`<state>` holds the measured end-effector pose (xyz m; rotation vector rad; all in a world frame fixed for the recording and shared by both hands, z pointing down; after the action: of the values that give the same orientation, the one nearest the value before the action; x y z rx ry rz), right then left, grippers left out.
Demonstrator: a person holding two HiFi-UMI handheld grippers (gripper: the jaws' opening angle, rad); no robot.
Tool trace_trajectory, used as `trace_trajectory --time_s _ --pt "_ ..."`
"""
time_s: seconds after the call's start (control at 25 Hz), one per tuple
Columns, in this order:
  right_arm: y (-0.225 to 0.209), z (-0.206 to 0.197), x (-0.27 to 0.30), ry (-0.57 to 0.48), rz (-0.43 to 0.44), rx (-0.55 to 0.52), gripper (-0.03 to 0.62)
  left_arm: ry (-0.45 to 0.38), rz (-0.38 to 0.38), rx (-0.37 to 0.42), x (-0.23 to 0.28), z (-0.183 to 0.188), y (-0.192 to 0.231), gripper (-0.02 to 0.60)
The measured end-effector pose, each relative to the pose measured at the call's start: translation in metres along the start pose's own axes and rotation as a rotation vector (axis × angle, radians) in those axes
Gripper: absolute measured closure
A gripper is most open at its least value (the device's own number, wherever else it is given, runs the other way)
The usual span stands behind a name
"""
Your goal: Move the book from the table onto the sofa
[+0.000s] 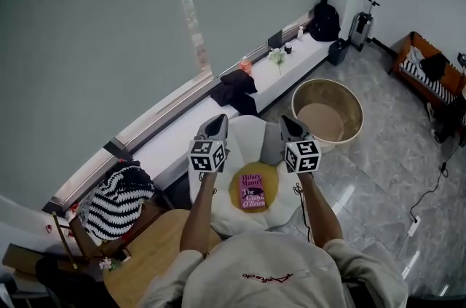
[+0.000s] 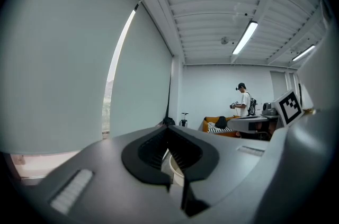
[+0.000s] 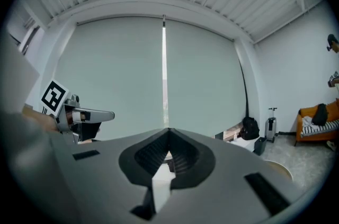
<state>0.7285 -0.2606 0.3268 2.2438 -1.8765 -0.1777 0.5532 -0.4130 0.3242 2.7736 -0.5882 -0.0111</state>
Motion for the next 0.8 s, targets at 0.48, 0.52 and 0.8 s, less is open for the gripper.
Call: trace_trajectory --time_s 0.48,0.52,0.8 --pt "-0.009 0.016 0.000 -0.028 -0.019 0.001 0.586 -0.007 -0.005 0.019 0.002 0.010 -0.007 0.574" --pt "-0.009 0.015 -0.001 -0.028 -0.018 0.002 0.586 -0.006 -0.004 0.020 0.002 0.009 -0.007 0.572" --pt "-0.006 0.011 0.001 -0.015 -0.008 -0.006 0.586 0.002 0.002 0.019 0.002 0.003 -0.006 0.572"
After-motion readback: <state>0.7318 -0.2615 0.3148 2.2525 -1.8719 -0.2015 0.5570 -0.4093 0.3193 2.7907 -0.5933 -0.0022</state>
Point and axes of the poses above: the fingertips, and each gripper's own axes: x forward along the fingers, y to its left, z out of its top, the point moved 5 cm from there along -x, backward along the fingers, and after that the axes turned 14 degrees about -x, right-handed, at the moved point
